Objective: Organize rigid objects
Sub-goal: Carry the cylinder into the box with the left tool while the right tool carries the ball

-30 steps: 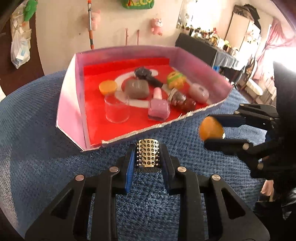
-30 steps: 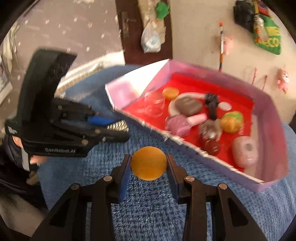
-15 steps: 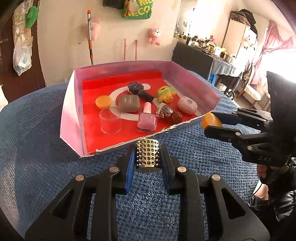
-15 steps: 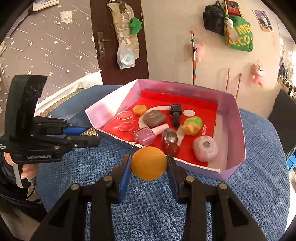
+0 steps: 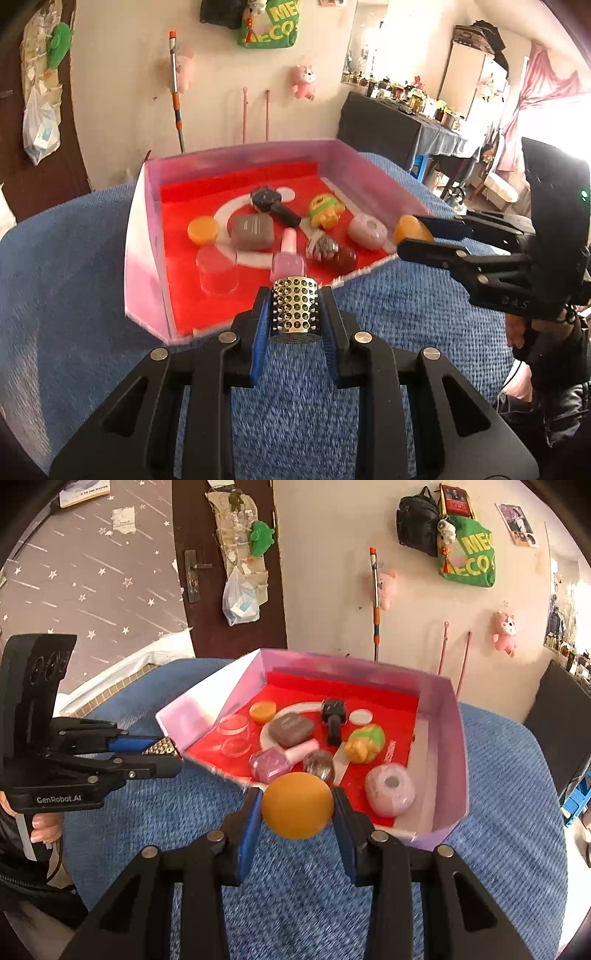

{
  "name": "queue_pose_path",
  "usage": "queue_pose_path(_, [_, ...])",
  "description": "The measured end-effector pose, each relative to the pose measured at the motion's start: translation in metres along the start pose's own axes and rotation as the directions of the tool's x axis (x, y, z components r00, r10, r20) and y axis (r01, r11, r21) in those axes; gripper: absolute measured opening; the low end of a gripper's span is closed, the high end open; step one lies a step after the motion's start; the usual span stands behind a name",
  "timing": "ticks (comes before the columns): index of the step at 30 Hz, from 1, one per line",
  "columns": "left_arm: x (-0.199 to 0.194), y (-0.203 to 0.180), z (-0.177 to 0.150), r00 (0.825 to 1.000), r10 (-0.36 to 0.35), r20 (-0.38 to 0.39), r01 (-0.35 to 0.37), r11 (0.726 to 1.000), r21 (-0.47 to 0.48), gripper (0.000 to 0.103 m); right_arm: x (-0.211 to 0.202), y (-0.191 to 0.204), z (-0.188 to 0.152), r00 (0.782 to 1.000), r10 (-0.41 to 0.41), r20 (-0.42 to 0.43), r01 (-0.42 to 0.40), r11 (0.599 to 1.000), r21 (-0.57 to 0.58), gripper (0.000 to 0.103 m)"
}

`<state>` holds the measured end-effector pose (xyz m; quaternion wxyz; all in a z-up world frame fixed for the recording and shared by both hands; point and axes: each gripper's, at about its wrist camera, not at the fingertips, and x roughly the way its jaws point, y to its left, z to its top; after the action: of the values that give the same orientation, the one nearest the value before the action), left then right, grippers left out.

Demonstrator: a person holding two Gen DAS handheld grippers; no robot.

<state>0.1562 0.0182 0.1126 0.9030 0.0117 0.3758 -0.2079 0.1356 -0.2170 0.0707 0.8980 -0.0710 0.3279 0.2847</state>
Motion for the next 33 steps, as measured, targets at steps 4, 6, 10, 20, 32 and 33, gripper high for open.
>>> queue_pose_path(4, [0.017, 0.008, 0.031, 1.000, -0.005, -0.019, 0.005, 1.000, 0.016, 0.024, 0.007, -0.017, 0.025, 1.000, -0.025, -0.004, 0.025, 1.000, 0.009, 0.040])
queue_pose_path(6, [0.027, 0.014, 0.045, 0.999, 0.007, -0.033, -0.006, 1.000, 0.023, 0.024, 0.019, -0.029, 0.041, 0.999, -0.041, -0.027, 0.042, 0.999, 0.021, 0.040])
queue_pose_path(10, [0.061, 0.030, 0.077, 0.995, 0.036, -0.091, -0.033, 0.999, 0.032, 0.024, 0.052, -0.054, 0.069, 0.992, -0.081, -0.095, 0.084, 0.996, 0.024, 0.040])
queue_pose_path(20, [0.146, 0.062, 0.114, 0.962, 0.062, -0.266, -0.058, 0.998, 0.024, 0.024, 0.132, -0.083, 0.113, 0.957, -0.120, -0.264, 0.124, 0.992, 0.001, 0.040])
queue_pose_path(32, [0.189, 0.070, 0.114, 0.928, 0.075, -0.366, -0.078, 0.997, 0.005, 0.024, 0.195, -0.100, 0.117, 0.882, -0.141, -0.450, 0.150, 0.989, -0.015, 0.040])
queue_pose_path(33, [0.190, 0.070, 0.114, 0.927, 0.076, -0.368, -0.079, 0.997, 0.006, 0.024, 0.196, -0.100, 0.117, 0.879, -0.138, -0.456, 0.149, 0.989, -0.012, 0.040])
